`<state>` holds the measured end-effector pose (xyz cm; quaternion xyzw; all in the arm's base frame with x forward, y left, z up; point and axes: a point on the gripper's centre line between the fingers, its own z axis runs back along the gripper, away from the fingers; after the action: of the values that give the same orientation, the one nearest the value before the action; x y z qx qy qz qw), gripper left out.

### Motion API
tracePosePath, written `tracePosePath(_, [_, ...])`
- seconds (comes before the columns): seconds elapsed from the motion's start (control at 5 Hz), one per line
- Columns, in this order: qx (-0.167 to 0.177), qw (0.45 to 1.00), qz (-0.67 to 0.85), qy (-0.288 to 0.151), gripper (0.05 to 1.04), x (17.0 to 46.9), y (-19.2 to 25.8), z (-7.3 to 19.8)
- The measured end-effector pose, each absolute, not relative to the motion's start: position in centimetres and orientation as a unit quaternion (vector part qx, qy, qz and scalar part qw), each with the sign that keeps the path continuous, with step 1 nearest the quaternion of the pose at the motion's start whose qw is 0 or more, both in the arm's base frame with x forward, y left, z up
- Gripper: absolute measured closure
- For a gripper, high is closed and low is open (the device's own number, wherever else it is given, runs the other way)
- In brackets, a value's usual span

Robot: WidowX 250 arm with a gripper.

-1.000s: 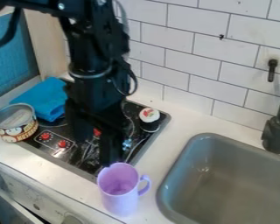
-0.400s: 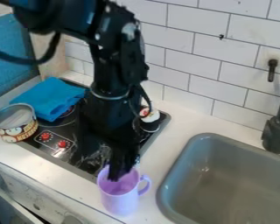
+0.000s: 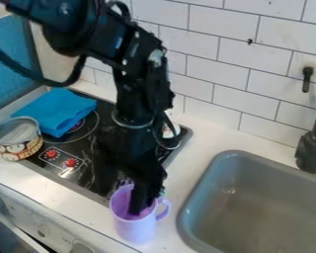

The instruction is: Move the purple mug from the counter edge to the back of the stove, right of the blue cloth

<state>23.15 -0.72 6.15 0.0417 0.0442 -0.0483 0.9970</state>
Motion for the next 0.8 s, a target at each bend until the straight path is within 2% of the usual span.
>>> tracePosePath(0.2, [0.042,0.996,-0.042,0.063,0.083,23.0,-0.5,5.2])
tracePosePath(0.4, [0.041,0.996,-0.026,0.068,0.137,23.0,0.0,4.9])
tracePosePath(0.6, [0.040,0.997,-0.016,0.067,0.451,23.0,0.5,4.9])
tracePosePath(0.8, [0.027,0.997,0.000,0.071,0.719,22.2,0.9,5.2])
